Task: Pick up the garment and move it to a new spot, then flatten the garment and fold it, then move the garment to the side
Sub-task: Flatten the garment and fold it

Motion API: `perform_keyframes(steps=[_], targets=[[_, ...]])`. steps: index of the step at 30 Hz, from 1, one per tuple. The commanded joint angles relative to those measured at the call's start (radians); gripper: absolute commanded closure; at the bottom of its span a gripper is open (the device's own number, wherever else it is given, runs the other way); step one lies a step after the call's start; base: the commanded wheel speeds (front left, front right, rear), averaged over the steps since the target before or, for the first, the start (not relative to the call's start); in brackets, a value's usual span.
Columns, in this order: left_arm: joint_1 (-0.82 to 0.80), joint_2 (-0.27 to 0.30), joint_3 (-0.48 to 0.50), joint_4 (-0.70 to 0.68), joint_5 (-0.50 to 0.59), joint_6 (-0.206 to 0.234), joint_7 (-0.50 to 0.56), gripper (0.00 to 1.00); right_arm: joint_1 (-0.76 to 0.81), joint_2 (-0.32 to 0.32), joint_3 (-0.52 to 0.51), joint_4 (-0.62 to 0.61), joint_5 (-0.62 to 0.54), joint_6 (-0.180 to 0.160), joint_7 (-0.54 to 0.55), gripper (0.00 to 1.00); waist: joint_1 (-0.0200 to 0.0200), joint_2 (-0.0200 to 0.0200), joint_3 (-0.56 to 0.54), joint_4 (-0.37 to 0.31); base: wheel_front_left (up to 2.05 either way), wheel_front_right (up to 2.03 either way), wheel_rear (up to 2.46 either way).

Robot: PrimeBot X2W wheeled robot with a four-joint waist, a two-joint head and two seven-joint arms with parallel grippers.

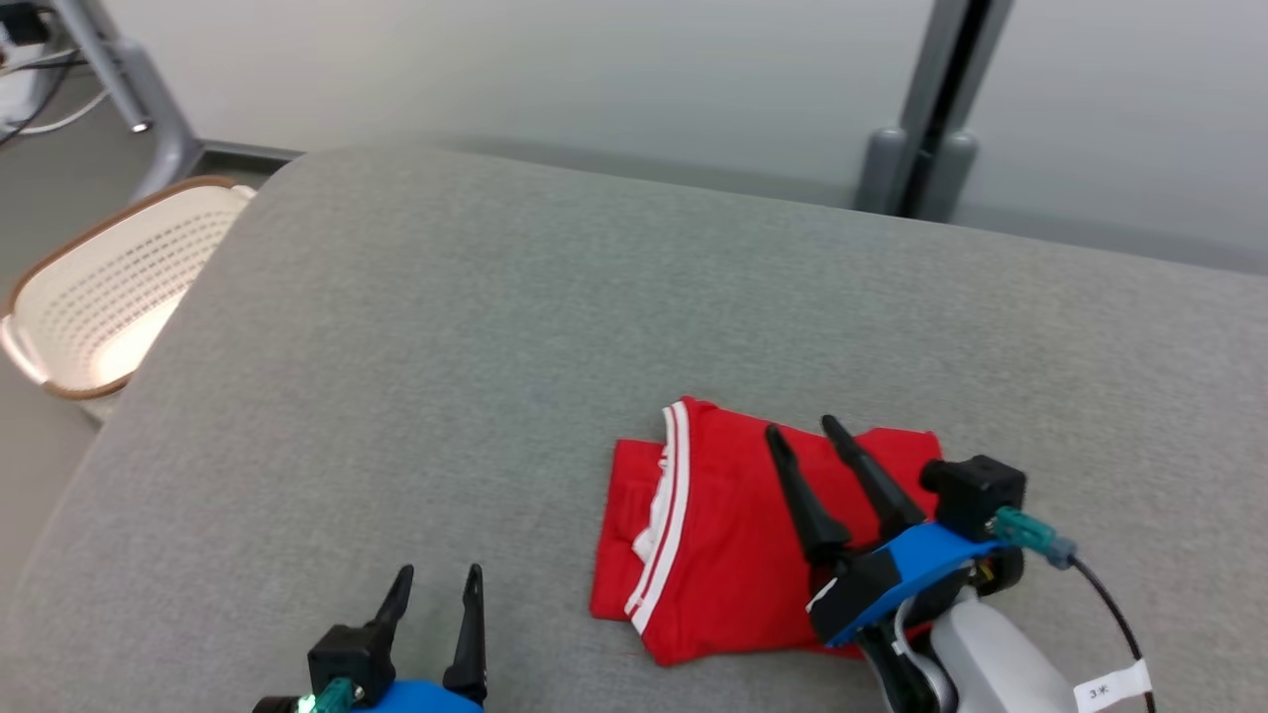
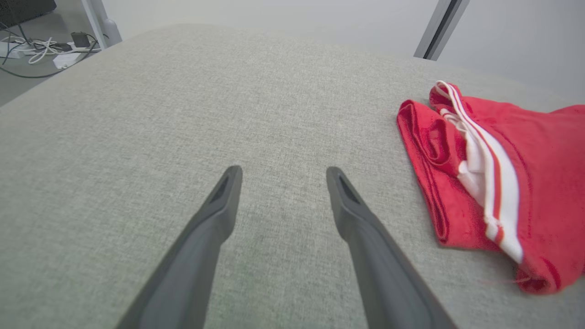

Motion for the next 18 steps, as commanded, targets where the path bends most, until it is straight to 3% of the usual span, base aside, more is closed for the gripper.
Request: perform_keyframes(steps=[1, 9, 18], targets=[[0.002, 0.000, 0.007, -0.006, 0.005, 0.004, 0.000, 0.00, 0.011, -0.006, -0.009, 0.001, -0.014, 0.000, -0.002, 0.00, 0.0000, 0.0000, -0.015, -0.025, 0.00, 0.00, 0.00], [-0.021, 0.000, 0.048, -0.057, 0.037, 0.003, 0.000, 0.00, 0.093, -0.004, -0.224, -0.006, -0.216, 0.000, -0.002, 0.00, 0.0000, 0.0000, -0.020, -0.168, 0.00, 0.00, 0.00], [0.024, 0.000, 0.056, -0.087, 0.059, 0.010, 0.000, 0.00, 0.187, -0.003, -0.297, 0.019, -0.283, 0.000, -0.002, 0.00, 0.0000, 0.0000, -0.042, -0.243, 0.00, 0.00, 0.00]])
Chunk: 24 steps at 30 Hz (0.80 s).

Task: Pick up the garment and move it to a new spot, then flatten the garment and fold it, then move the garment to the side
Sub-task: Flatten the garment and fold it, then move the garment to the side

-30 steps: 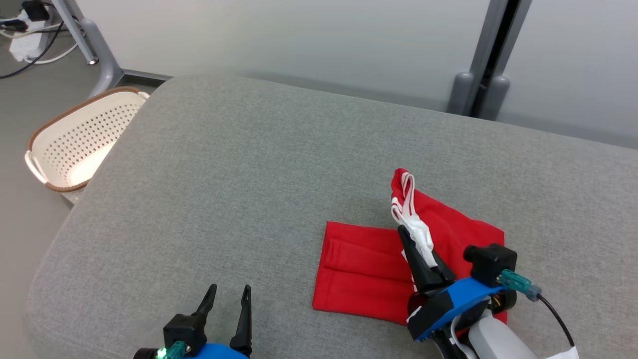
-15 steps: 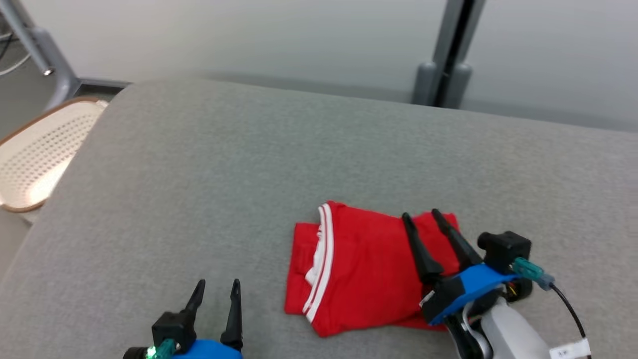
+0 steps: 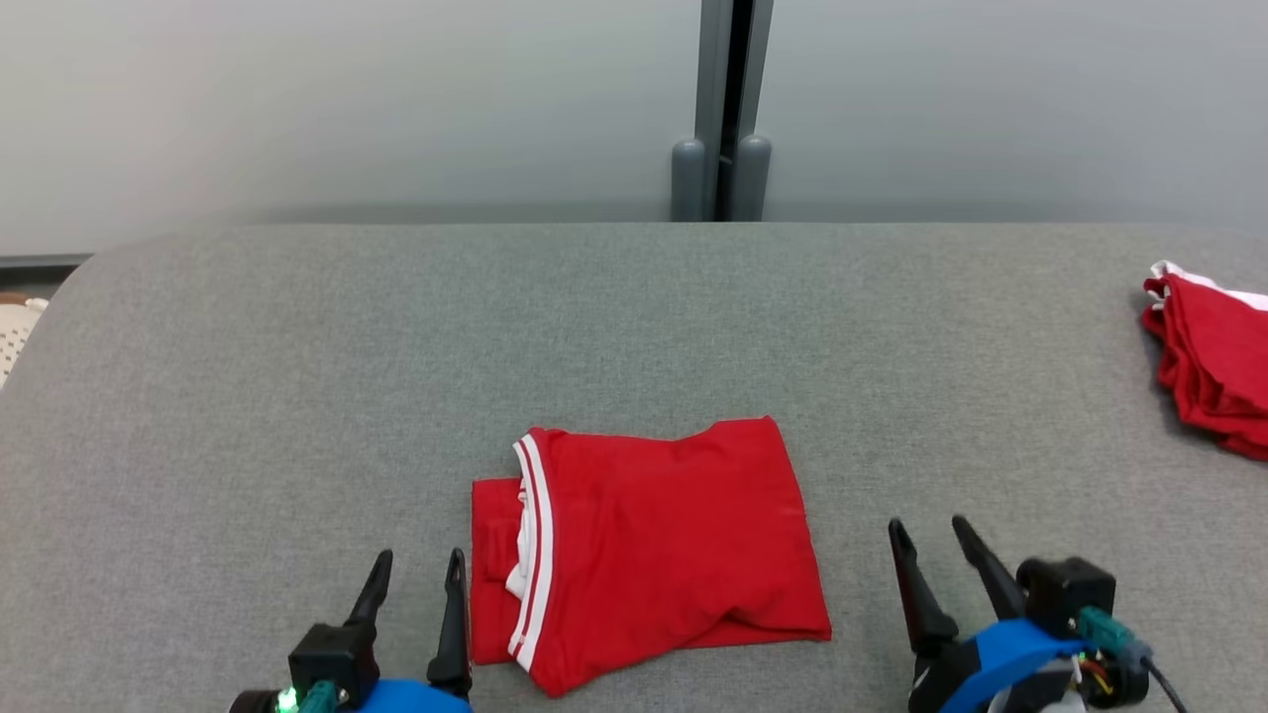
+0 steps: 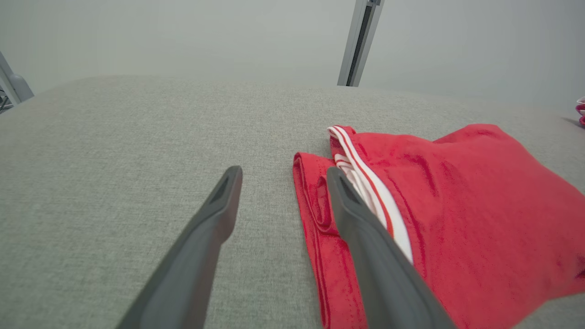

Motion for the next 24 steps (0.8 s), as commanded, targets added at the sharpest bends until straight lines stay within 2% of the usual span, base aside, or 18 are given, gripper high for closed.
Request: perform_keyframes(steps=[1, 8, 15, 20, 24], targets=[[0.015, 0.000, 0.000, -0.006, 0.008, 0.006, 0.000, 0.00, 0.021, -0.001, 0.001, 0.004, -0.003, 0.000, -0.002, 0.00, 0.0000, 0.0000, -0.013, -0.010, 0.00, 0.00, 0.00], [0.071, 0.000, -0.019, -0.022, 0.008, 0.012, 0.000, 0.00, 0.080, -0.001, 0.007, 0.024, 0.018, 0.000, -0.002, 0.00, 0.0000, 0.0000, -0.041, -0.011, 0.00, 0.00, 0.00], [0.036, 0.000, -0.025, -0.024, 0.013, 0.005, 0.000, 0.00, 0.005, -0.001, 0.025, 0.040, 0.003, 0.000, -0.002, 0.00, 0.0000, 0.0000, -0.015, 0.018, 0.00, 0.00, 0.00], [0.012, 0.000, -0.050, -0.019, 0.000, 0.000, 0.000, 0.00, -0.103, -0.001, 0.055, 0.115, 0.006, 0.000, -0.002, 0.00, 0.0000, 0.0000, 0.022, 0.077, 0.00, 0.00, 0.00], [0.008, 0.000, -0.057, -0.004, -0.005, -0.001, 0.000, 0.00, -0.184, -0.001, 0.080, 0.235, -0.023, 0.000, -0.002, 0.00, 0.0000, 0.0000, 0.042, 0.128, 0.00, 0.00, 0.00]])
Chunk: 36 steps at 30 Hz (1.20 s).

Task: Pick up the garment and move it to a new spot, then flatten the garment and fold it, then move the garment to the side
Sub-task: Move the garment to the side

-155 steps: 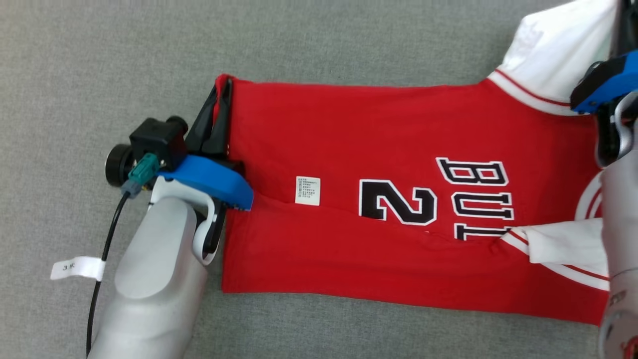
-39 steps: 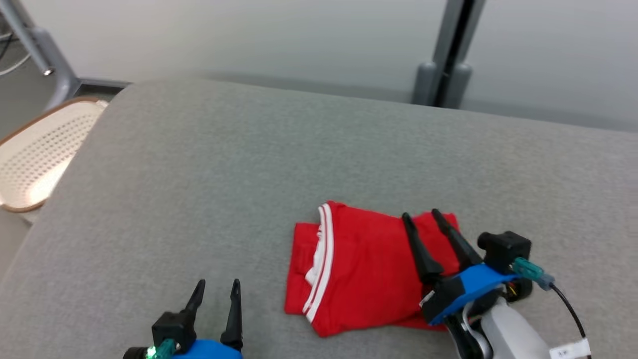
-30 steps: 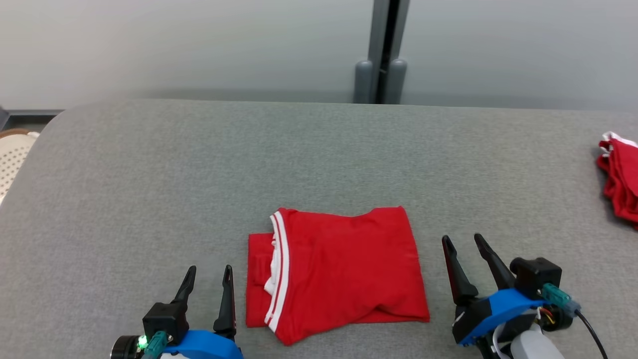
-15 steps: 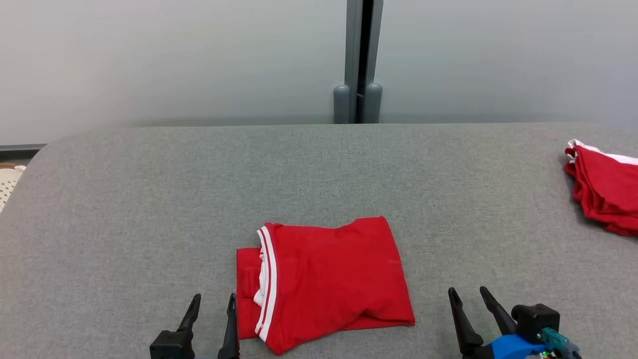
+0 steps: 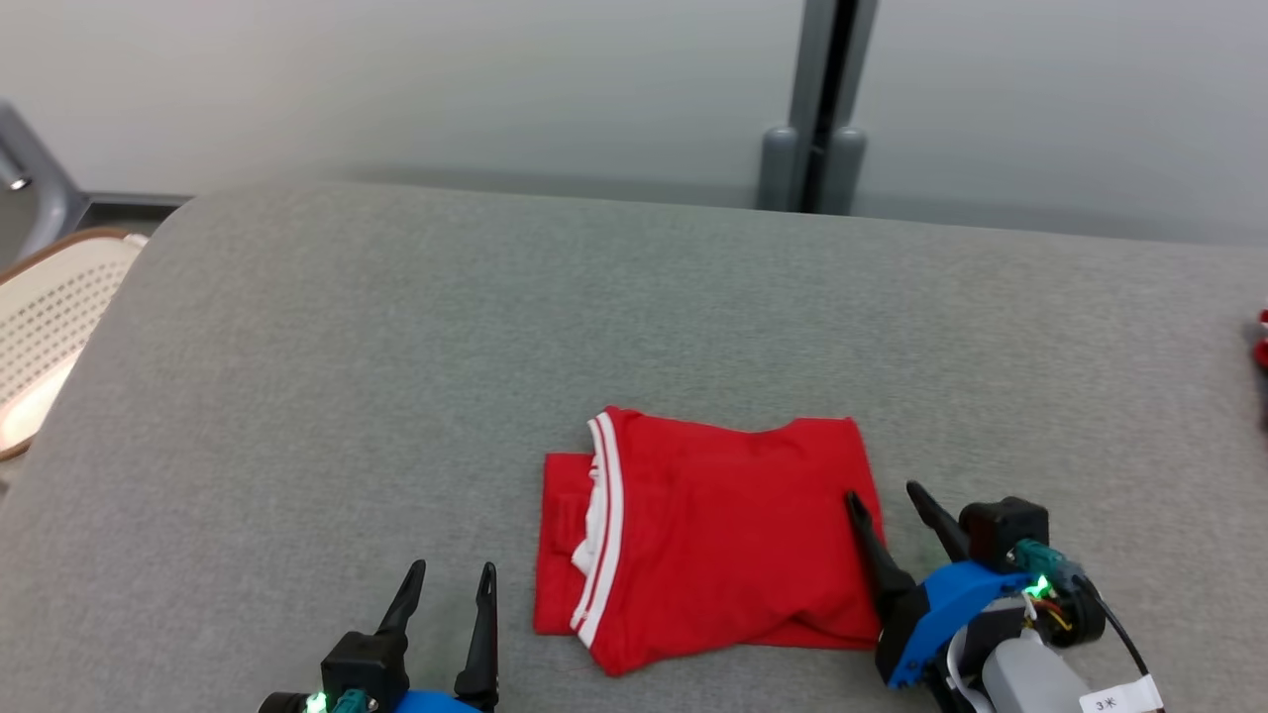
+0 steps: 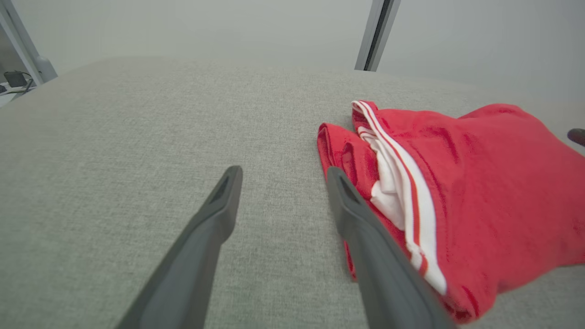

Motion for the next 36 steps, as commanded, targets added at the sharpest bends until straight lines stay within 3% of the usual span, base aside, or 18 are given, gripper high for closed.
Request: perform_keyframes(steps=[1, 3, 6, 7, 12, 16, 26, 31, 36], targets=[[-0.010, 0.001, 0.004, 0.004, -0.002, -0.001, 0.000, 0.00, -0.010, -0.003, 0.003, 0.044, -0.006, 0.000, 0.001, 0.00, -0.0001, -0.0001, 0.023, 0.032, 0.00, 0.00, 0.00], [-0.005, 0.000, 0.009, 0.012, 0.002, -0.003, 0.000, 0.00, -0.032, -0.003, 0.009, 0.123, -0.009, 0.000, 0.007, 0.24, -0.0001, -0.0001, 0.025, 0.051, 0.00, 0.00, 0.00], [0.002, 0.000, 0.021, 0.017, 0.010, -0.008, 0.000, 0.00, -0.038, -0.002, 0.036, 0.214, -0.002, 0.000, 0.014, 0.88, -0.0001, -0.0001, 0.027, 0.061, 0.00, 0.00, 0.00], [0.006, 0.000, 0.027, 0.017, 0.012, -0.009, 0.000, 0.00, -0.036, 0.000, 0.043, 0.235, 0.001, 0.000, 0.015, 1.00, -0.0001, -0.0001, 0.026, 0.060, 0.00, 0.00, 0.00], [0.015, 0.000, 0.045, 0.017, 0.014, -0.017, 0.000, 0.00, -0.053, -0.013, 0.013, 0.252, 0.008, -0.003, 0.006, 1.00, -0.0001, -0.0001, 0.014, -0.002, 0.00, 0.00, 0.00], [0.012, 0.000, 0.040, 0.009, 0.006, -0.027, 0.000, 0.00, -0.025, -0.009, -0.055, 0.178, -0.028, -0.001, 0.001, 1.00, -0.0001, -0.0001, 0.001, -0.097, 0.00, 0.00, 0.00], [-0.047, 0.000, -0.013, 0.001, -0.005, -0.053, 0.000, 0.00, 0.057, -0.007, -0.107, 0.073, -0.042, -0.001, 0.001, 1.00, -0.0001, -0.0001, 0.028, -0.364, 0.00, 0.00, 0.00], [-0.078, 0.000, -0.055, -0.002, -0.009, -0.069, 0.000, 0.00, 0.079, -0.005, -0.123, 0.032, -0.030, -0.001, 0.000, 1.00, -0.0001, -0.0001, 0.055, -0.445, 0.00, 0.00, 0.00], [-0.104, 0.001, -0.117, 0.006, -0.036, -0.089, 0.000, 0.00, 0.097, -0.004, -0.147, -0.005, -0.014, -0.001, -0.001, 1.00, -0.0001, -0.0001, 0.084, -0.482, 0.00, 0.00, 0.00]])
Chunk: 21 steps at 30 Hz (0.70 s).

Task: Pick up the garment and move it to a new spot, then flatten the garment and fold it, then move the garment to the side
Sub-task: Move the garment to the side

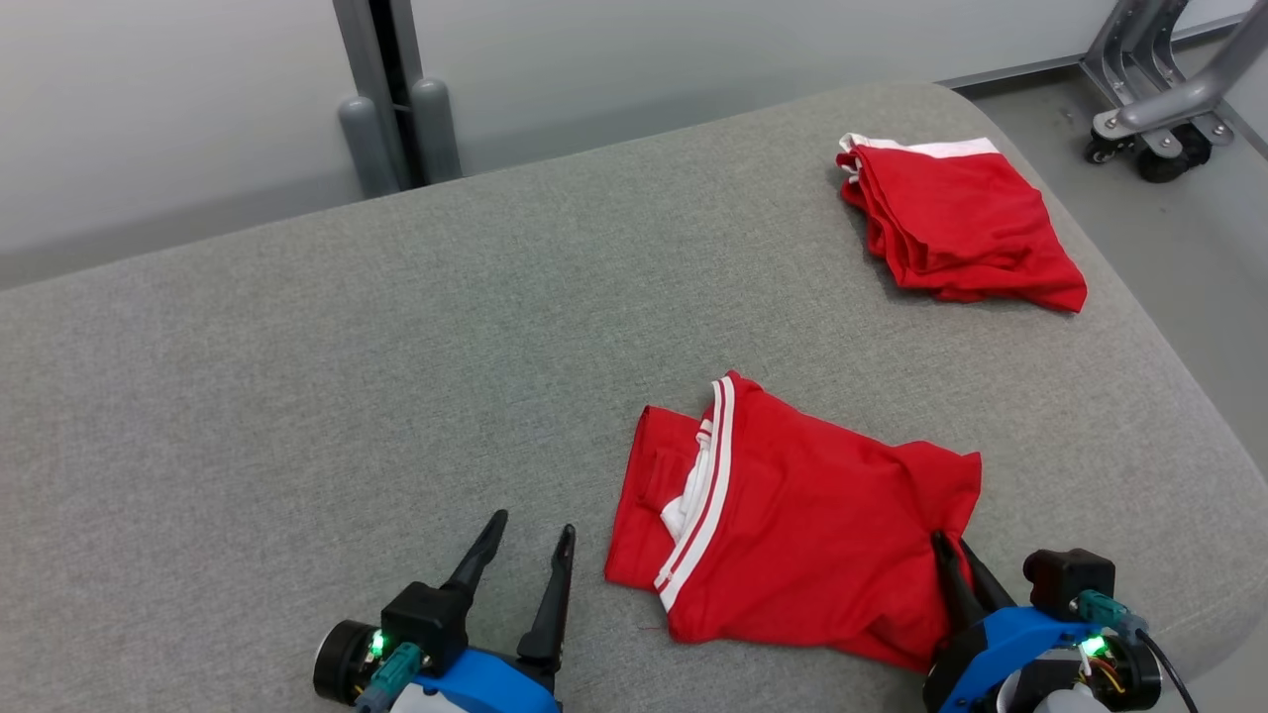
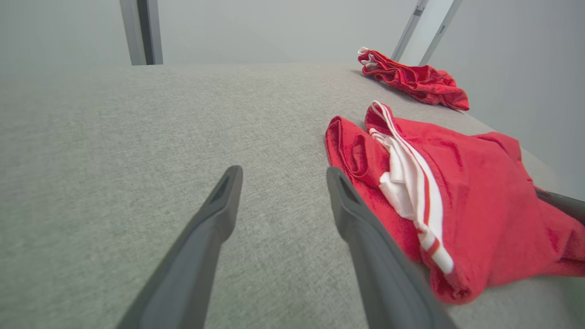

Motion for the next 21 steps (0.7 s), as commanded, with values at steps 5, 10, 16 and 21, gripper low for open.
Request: perform_keyframes(steps=[5, 10, 16, 21], targets=[[-0.037, 0.001, -0.009, 0.007, 0.019, -0.010, 0.000, 0.00, 0.008, -0.006, -0.047, -0.033, -0.026, -0.002, 0.001, 1.00, 0.0000, -0.0001, 0.027, -0.003, 0.00, 0.00, 0.00], [-0.042, 0.001, -0.009, 0.008, 0.035, -0.011, 0.000, 0.00, -0.026, -0.006, -0.083, -0.062, -0.057, -0.002, 0.000, 1.00, 0.0000, -0.0001, 0.045, 0.007, 0.00, 0.00, 0.00], [-0.059, 0.011, -0.024, 0.006, 0.043, -0.011, 0.000, 0.00, -0.168, -0.038, -0.136, -0.086, -0.126, -0.001, 0.000, 1.00, 0.0000, -0.0001, 0.076, 0.045, 0.00, 0.00, 0.00], [-0.077, 0.029, -0.025, 0.006, 0.043, -0.011, 0.000, 0.00, -0.376, -0.135, -0.169, -0.031, -0.221, -0.001, 0.005, 1.00, 0.0000, -0.0001, 0.112, 0.093, 0.00, 0.00, 0.00]])
